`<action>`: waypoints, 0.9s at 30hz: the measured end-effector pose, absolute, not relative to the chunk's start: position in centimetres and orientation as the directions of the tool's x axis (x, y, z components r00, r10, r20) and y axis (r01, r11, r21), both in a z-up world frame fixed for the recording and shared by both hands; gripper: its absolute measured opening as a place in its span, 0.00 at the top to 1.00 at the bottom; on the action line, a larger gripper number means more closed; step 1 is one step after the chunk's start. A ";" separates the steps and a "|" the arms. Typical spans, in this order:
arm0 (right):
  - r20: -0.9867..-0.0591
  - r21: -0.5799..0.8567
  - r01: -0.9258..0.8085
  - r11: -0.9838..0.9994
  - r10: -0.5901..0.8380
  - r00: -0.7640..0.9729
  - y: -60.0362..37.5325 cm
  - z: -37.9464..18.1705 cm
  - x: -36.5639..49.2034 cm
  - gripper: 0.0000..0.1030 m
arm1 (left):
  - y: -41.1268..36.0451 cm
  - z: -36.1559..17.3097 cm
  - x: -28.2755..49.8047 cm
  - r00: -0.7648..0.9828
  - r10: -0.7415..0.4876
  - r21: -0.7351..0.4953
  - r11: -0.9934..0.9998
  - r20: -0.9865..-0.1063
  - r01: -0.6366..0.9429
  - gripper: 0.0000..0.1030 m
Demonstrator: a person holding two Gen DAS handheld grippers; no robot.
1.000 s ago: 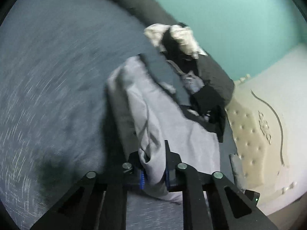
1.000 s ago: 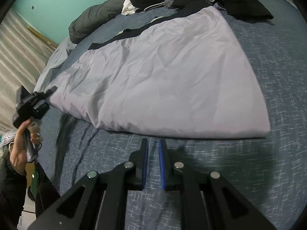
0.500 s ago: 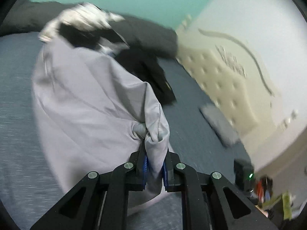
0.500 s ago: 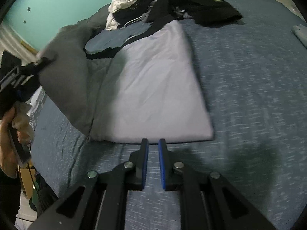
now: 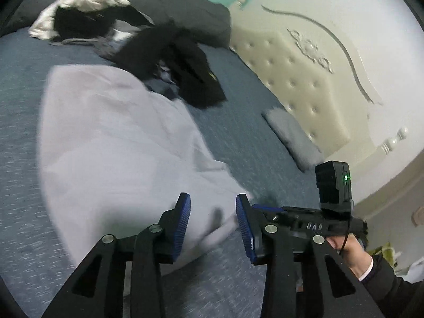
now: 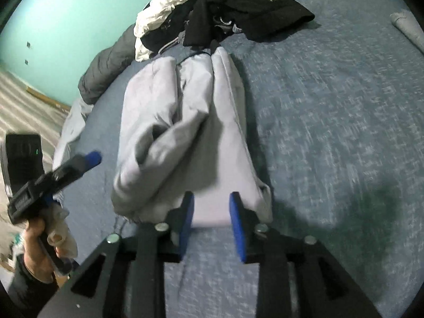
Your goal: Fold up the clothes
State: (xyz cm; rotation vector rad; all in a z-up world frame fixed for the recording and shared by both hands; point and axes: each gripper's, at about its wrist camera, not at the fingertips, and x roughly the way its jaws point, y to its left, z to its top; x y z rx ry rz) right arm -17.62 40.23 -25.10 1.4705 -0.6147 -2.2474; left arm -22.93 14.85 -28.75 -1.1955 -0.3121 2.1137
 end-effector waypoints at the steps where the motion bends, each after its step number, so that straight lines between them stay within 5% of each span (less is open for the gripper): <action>1: -0.744 0.570 0.074 -0.819 -0.552 -0.377 40.2 -25.0 -18.3 0.69 | 13.8 -28.8 -22.9 -0.367 0.636 -0.480 -0.763 -0.679 -0.434 0.61; 8: -0.690 0.623 0.060 -0.780 -0.584 -0.428 39.5 -22.9 -20.6 0.42 | 7.4 -33.0 -22.9 -0.390 0.558 -0.464 -0.828 -0.732 -0.315 0.61; 17: -0.800 0.505 0.115 -0.856 -0.514 -0.310 34.3 -24.2 -24.8 0.41 | 8.3 -36.7 -21.7 -0.333 0.556 -0.465 -0.827 -0.762 -0.316 0.61; 22: -0.806 0.479 0.156 -0.864 -0.504 -0.310 33.8 -24.9 -24.7 0.90 | 8.2 -37.2 -21.5 -0.328 0.562 -0.473 -0.823 -0.759 -0.315 0.61; 27: -0.768 0.446 0.209 -0.870 -0.492 -0.409 35.7 -22.6 -22.7 0.94 | 7.9 -36.4 -21.5 -0.337 0.570 -0.475 -0.817 -0.749 -0.327 0.61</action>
